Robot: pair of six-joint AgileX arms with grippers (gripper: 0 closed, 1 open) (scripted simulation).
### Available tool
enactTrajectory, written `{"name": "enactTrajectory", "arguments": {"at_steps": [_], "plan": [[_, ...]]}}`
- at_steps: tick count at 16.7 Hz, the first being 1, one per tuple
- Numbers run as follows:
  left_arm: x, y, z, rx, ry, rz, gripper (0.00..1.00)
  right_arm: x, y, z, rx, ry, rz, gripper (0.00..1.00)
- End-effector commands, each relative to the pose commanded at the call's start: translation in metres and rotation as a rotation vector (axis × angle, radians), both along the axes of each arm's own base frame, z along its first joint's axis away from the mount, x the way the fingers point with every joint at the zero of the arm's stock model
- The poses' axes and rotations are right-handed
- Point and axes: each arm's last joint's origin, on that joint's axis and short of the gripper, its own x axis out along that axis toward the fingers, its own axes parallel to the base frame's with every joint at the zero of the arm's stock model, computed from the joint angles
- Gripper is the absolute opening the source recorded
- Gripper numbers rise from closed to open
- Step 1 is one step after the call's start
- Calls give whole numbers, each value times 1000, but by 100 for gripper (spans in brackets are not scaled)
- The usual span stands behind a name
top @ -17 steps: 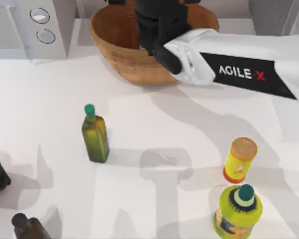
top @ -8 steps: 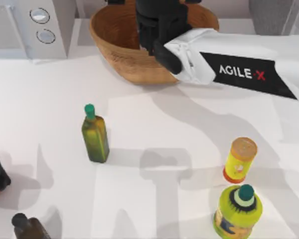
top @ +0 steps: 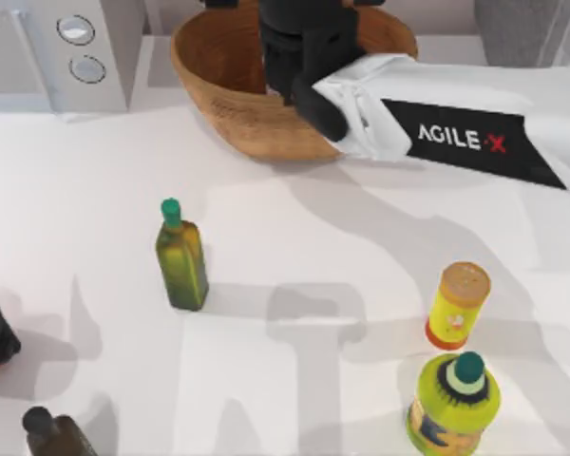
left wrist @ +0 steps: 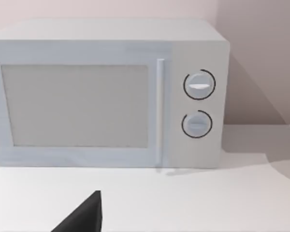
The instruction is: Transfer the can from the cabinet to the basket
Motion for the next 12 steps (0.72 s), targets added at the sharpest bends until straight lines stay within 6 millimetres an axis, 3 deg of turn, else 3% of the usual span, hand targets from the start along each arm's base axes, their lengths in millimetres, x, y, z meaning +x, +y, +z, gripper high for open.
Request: {"name": "enactTrajectory", "arguments": {"at_steps": [9,12], "plan": [[0,0,0,0,0,0,100,-1,1,0,0,0,2,100],[0,0,0,0,0,0,100,-2,-14,17,8,-11,-3,100]]}}
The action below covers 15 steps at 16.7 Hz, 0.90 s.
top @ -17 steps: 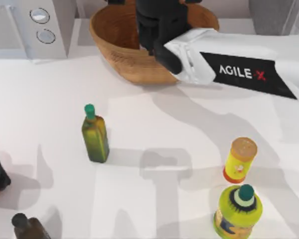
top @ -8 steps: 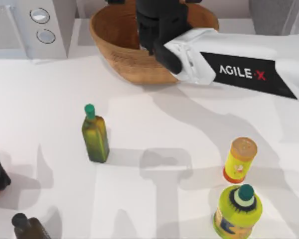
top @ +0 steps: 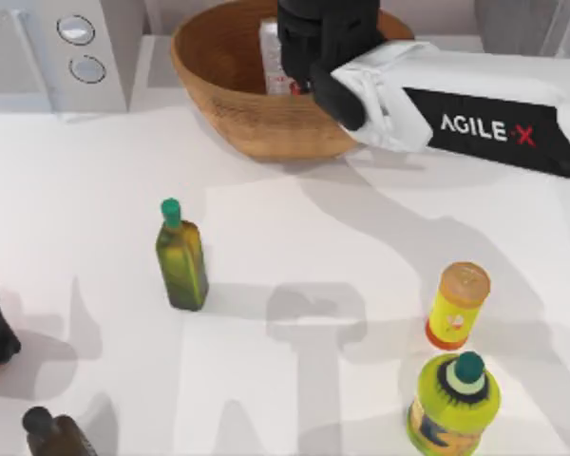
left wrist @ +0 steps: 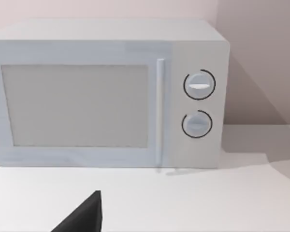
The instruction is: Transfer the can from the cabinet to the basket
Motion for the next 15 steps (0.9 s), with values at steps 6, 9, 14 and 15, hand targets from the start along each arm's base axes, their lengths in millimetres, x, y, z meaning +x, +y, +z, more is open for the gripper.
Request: {"name": "enactTrajectory", "arguments": {"at_steps": [6,9,14,15], "plan": [[0,0,0,0,0,0,100,-43,-95,75,4,-17,-5,100],[0,0,0,0,0,0,100,-99,-161,105,2,-24,-5,100],[0,0,0,0,0,0,100,-221,-254,94,2,-49,-6,100],[0,0,0,0,0,0,100,-243,-267,82,1,-52,-6,100]]}}
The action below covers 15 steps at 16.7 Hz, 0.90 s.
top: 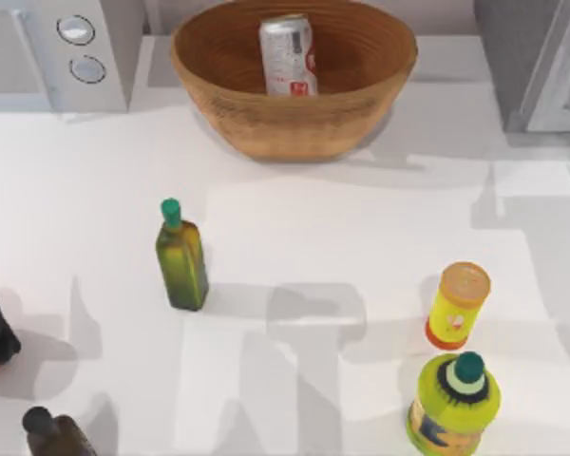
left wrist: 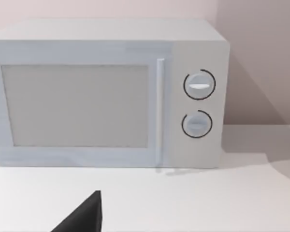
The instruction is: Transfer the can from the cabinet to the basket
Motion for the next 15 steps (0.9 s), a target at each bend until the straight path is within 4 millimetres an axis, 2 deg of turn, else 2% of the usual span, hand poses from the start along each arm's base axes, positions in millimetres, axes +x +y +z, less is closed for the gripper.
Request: {"name": "enactTrajectory", "arguments": {"at_steps": [2,4,7,9,11,15], "plan": [[0,0,0,0,0,0,100,-36,-18,-32,-3,-2,0,100],[0,0,0,0,0,0,100,-59,-28,-69,-6,3,1,100],[0,0,0,0,0,0,100,-75,-37,-119,-9,27,3,100],[0,0,0,0,0,0,100,-78,-40,-144,-10,45,4,100],[0,0,0,0,0,0,100,-78,-41,-158,-9,56,5,100],[0,0,0,0,0,0,100,-79,-41,-161,-9,58,6,100]]}}
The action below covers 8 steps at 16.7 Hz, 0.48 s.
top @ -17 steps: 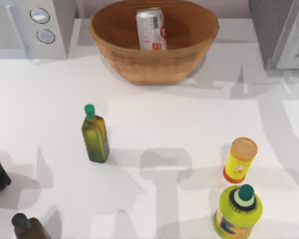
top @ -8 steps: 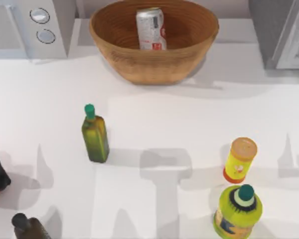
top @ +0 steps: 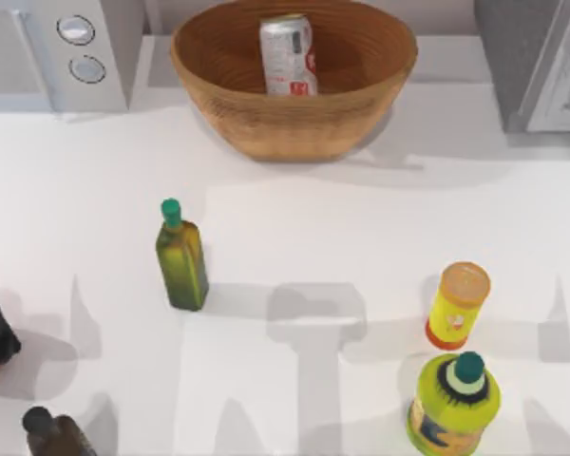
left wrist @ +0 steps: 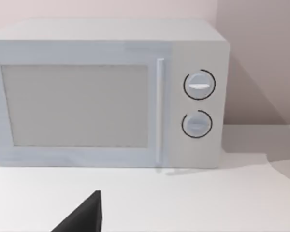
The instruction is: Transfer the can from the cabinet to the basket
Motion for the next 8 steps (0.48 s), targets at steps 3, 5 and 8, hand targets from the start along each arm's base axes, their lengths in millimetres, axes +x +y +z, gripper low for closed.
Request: {"name": "enactTrajectory", "arguments": {"at_steps": [3,5,8], "plan": [[0,0,0,0,0,0,100,1,-1,3,0,-5,0,100],[0,0,0,0,0,0,100,3,-4,11,-1,-27,-4,100],[0,0,0,0,0,0,100,11,-15,28,-8,-58,-8,100]]}}
